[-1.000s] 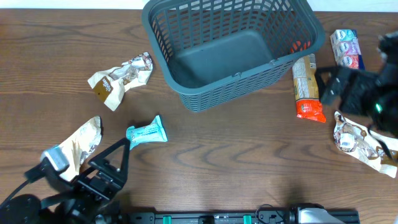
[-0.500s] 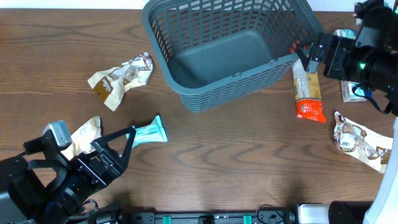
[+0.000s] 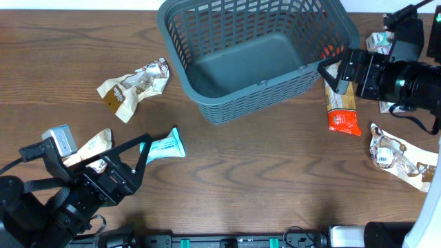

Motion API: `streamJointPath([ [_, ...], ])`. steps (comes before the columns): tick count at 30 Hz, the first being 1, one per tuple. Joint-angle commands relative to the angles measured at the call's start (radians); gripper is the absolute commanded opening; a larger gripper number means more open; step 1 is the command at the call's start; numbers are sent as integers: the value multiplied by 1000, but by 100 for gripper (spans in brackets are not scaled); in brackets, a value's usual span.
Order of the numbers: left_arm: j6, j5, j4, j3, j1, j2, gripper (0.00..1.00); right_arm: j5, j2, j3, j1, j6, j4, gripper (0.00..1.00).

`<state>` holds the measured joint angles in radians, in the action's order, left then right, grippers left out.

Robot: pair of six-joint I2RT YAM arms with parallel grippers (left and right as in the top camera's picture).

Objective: Pack container

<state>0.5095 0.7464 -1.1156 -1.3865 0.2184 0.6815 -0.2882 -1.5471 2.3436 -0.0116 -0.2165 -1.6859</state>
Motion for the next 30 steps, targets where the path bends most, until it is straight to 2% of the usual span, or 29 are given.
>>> streamJointPath([
  [1,-95,-27,3,-13,-6,-3,99,17,29,14,-10,32,-1,99],
  [3,-121,-79,3,-13,-6,1,98,34,33,14,-10,32,-2,99],
  [8,-225,-84,-36,-67,-32,89,99,37,32,14,-10,31,-1,99],
  [13,-277,-100,-89,-234,-167,263,99,37,31,14,-11,31,4,99],
  [17,-277,-260,-102,-376,-389,388,99,37,21,14,-37,34,29,99],
  [22,-229,-555,-102,-460,-836,542,99,37,-18,14,-93,43,76,99],
  [25,-178,-783,-103,-472,-1093,650,99,38,-51,14,-122,78,78,99],
  [28,-123,-961,-108,-477,-1236,726,99,113,-71,14,-127,87,53,99],
  [30,-103,-1008,-110,-479,-1278,747,99,188,-74,14,-124,90,41,99],
])
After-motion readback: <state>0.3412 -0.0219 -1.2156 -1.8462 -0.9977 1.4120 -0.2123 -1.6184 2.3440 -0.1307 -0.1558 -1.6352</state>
